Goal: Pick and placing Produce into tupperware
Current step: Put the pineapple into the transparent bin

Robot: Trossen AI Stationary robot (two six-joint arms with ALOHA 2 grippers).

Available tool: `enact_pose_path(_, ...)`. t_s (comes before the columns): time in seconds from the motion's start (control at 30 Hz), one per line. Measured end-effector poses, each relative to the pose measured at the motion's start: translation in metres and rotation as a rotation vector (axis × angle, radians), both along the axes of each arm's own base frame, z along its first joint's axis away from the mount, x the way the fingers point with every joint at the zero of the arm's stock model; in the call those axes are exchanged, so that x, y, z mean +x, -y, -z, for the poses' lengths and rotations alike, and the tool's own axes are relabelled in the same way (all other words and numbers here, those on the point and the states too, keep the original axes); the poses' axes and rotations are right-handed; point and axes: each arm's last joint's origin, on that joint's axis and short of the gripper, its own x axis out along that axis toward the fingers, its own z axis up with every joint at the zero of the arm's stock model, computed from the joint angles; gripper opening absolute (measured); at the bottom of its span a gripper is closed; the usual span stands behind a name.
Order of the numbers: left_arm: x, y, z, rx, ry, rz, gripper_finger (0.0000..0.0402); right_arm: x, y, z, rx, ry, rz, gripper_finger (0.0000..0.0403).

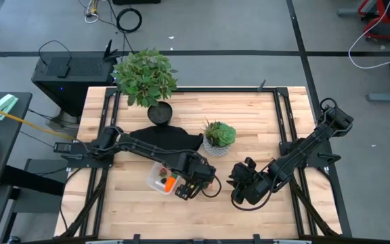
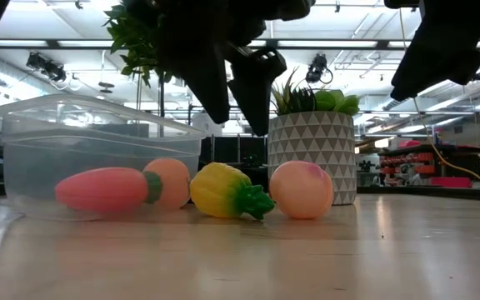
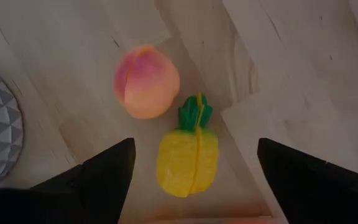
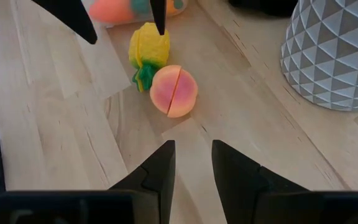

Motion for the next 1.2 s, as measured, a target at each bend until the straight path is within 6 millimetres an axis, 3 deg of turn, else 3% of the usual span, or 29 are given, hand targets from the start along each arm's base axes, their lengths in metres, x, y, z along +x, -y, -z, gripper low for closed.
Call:
enact_pose_path(0.3, 0.000, 0.008, 0.027, 0.027, -0.090, 0.005, 0.0397, 0.000, 0.000, 0.000, 0.002, 0.002, 0.001, 0.0112)
enact_pose_path(0.53, 0.003, 0.007, 0.037, 0.101, -0.089, -0.021, 0.0394, 0.001, 0.000, 0.000, 0.007, 0.008, 0.001, 0.0112)
enact_pose_path(0.73, 0.007, 0.000, 0.038, 0.088, -0.075, -0.036, 0.0396, 0.001, 0.000, 0.000, 0.005, 0.007, -0.001, 0.0112)
enact_pose_path(0.97, 0.010, 0.000, 0.058, 0.061, -0.142, -0.031, 0.0396, 0.001, 0.000, 0.000, 0.005, 0.007, -0.001, 0.0112)
enact_pose_path(1.2, 0.012, 0.000, 0.063, 0.075, -0.131, -0.034, 0.0396, 0.000, -0.001, 0.000, 0.004, 0.007, -0.001, 0.0112)
